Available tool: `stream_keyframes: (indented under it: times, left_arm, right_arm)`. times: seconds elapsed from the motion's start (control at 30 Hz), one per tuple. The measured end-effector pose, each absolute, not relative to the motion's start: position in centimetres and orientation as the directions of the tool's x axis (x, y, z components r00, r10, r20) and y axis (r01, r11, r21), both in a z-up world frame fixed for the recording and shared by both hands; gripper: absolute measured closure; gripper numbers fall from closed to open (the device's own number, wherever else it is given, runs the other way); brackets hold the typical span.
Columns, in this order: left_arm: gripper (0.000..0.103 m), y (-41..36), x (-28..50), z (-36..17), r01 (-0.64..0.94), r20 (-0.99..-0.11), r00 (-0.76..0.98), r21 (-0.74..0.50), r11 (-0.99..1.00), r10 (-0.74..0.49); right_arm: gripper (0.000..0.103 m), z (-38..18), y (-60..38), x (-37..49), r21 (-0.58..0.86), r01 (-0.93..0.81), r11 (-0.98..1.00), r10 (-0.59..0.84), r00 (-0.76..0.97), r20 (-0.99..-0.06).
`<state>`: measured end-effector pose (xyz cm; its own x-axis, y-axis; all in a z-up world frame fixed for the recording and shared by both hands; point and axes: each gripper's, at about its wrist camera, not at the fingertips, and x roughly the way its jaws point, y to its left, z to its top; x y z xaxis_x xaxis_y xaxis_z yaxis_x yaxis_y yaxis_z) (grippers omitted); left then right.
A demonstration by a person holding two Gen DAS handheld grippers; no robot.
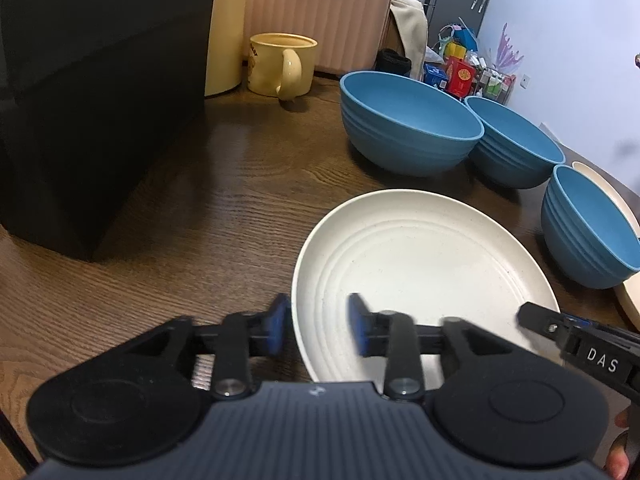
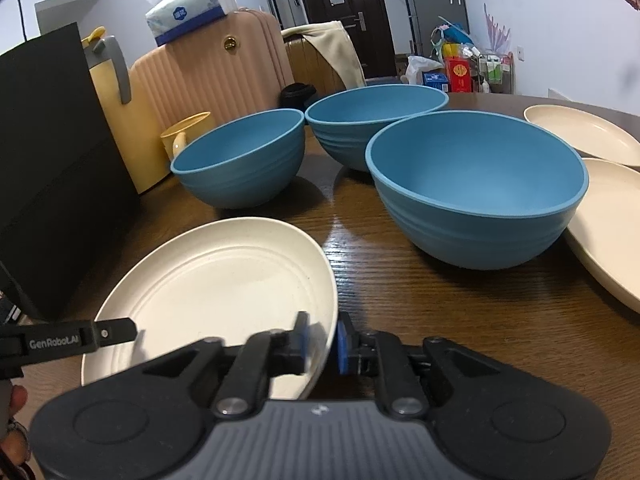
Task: Organize plates and bowls
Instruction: 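Lift the cream plate with both grippers and carry it toward the blue bowls, then lower the plate onto the table and open both grippers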
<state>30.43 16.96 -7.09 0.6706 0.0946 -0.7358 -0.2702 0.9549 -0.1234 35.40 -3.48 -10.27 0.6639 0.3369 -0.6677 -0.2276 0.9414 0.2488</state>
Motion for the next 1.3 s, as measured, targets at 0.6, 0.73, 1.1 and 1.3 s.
stream_keyframes:
  times: [0.6, 0.73, 1.1, 1.3]
  left_arm:
    - [0.000, 16.3, 26.7, -3.6, -0.279, -0.736, 0.664, -0.083, 0.957, 0.129]
    - [0.000, 16.0, 25.7, -3.0, -0.278, -0.735, 0.666, -0.087, 0.957, 0.126]
    - [0.000, 14.4, 22.9, -1.5, -0.267, -0.729, 0.674, -0.087, 0.960, 0.121]
    - [0.000, 13.0, 21.7, -0.9, -0.248, -0.723, 0.681, -0.082, 0.965, 0.114]
  right_arm:
    - [0.000, -6.2, -4.5, 31.3, 0.192, -0.255, 0.948, 0.316, 0.662, -0.679]
    - [0.000, -5.3, -4.9, 30.0, 0.189, -0.262, 0.946, 0.320, 0.670, -0.670]
    - [0.000, -4.0, -7.4, 27.0, 0.187, -0.248, 0.951, 0.309, 0.687, -0.658]
    - [0.000, -3.5, -9.3, 25.5, 0.196, -0.229, 0.954, 0.301, 0.698, -0.650]
